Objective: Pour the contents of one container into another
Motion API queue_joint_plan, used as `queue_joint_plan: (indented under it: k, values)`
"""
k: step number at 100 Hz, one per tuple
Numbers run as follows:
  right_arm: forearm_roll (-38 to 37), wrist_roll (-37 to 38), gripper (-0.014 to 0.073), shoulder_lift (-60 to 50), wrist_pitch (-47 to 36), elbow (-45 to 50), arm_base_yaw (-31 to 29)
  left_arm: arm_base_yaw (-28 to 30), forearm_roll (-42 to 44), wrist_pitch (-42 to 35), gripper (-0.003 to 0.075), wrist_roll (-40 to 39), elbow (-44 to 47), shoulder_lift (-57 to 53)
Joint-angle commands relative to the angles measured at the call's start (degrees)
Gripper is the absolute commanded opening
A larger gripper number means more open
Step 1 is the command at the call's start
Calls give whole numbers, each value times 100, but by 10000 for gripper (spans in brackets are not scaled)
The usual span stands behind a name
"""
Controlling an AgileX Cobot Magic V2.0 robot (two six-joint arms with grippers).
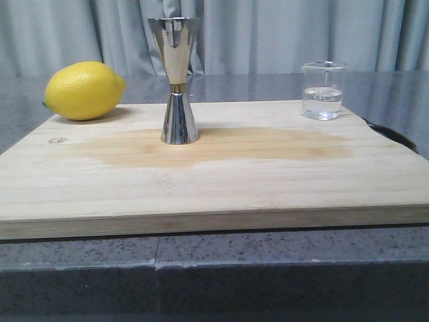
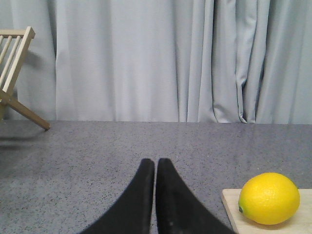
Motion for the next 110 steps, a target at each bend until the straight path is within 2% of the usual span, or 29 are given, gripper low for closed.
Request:
queue_joint_plan:
  k: [1, 10, 17, 22, 31, 33, 37, 43, 110]
  values:
    - [-75, -64, -70, 114, -424, -203, -41, 16, -31, -472, -19, -2, -180, 92]
    - [-75, -64, -25, 114, -407, -203, -41, 16, -31, -461, -14, -2, -180, 92]
    - [-103, -64, 75, 114, -474, -203, -41, 16, -31, -476, 36, -2, -180, 92]
    - [-164, -64, 179, 114, -474, -203, -41, 16, -20, -476, 116, -2, -180, 92]
    - [-343, -64, 344, 114, -417, -203, -41, 16, -9, -439, 326, -2, -180, 92]
    - [-383, -64, 364, 114, -407, -203, -41, 16, -20, -439, 388, -2, -180, 92]
    - [-412, -64, 411, 114, -407, -203, -41, 16, -30, -439, 450, -2, -180, 92]
    - [-412, -64, 440, 114, -407, -203, -41, 16, -30, -463, 510, -2, -180, 92]
    - [-362, -64, 440, 114, -382, -192, -41, 16, -30, -466, 513, -2, -180, 92]
